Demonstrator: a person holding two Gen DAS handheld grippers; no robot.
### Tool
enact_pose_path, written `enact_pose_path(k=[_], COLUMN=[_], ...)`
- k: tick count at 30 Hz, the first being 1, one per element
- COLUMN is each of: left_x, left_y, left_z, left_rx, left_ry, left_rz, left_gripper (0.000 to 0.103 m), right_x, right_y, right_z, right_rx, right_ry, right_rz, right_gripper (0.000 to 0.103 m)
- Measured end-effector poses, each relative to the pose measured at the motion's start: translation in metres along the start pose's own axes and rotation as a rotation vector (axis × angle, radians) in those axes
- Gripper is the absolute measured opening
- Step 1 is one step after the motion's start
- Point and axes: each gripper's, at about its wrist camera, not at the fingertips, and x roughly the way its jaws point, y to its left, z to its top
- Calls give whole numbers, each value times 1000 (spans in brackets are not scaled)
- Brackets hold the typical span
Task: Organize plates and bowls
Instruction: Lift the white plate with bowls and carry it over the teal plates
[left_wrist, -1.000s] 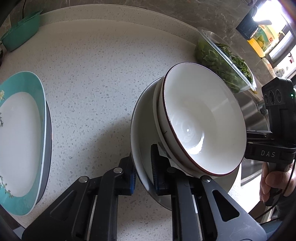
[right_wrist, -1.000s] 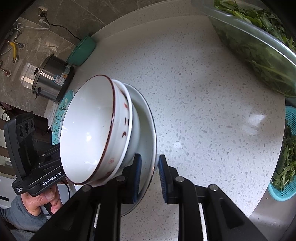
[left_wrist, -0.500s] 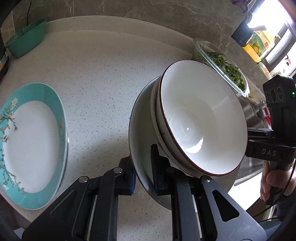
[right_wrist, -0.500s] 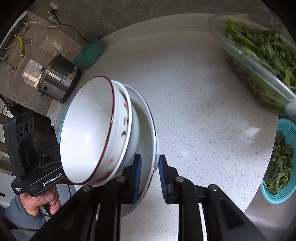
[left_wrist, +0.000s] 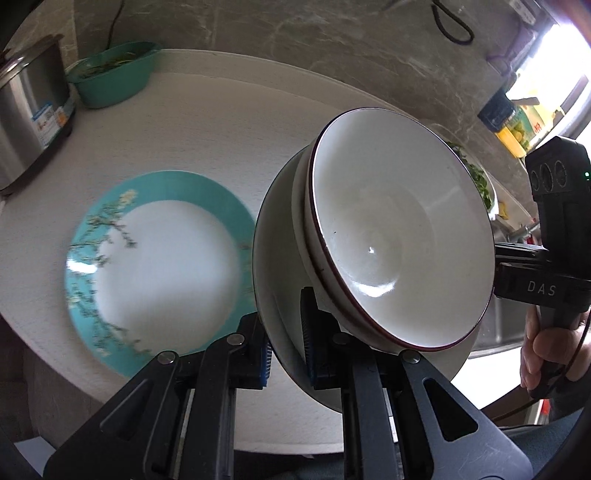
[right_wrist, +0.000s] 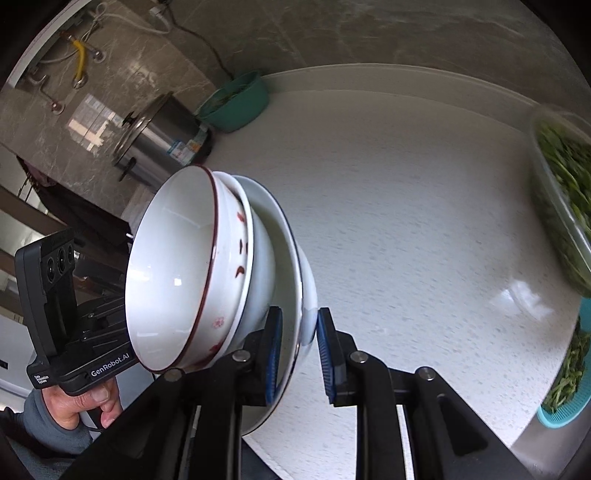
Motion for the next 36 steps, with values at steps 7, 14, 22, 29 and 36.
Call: enact_pose_path(k=[7,14,22,29,36], left_x=[-42,-52,-29,0,17], left_y=[68,128,160,171,177], left_z=[-1,1,3,5,13], left_rx=[-31,-50,-26,3,29], left_ry=[-13,-12,26,62,79], left_rz=[55,73,42,13,0], left_gripper=[11,11,11,11,11], right_x=[34,72,108,134,148], right_y=[63,99,107,99,94], right_z=[22,43,51,49,47], right_rx=[-72,-88,-57,-4,34], right_ry=[35,57,79,99,100], right_rz=[50,55,28,-5,-17], right_gripper=[23,23,23,23,23])
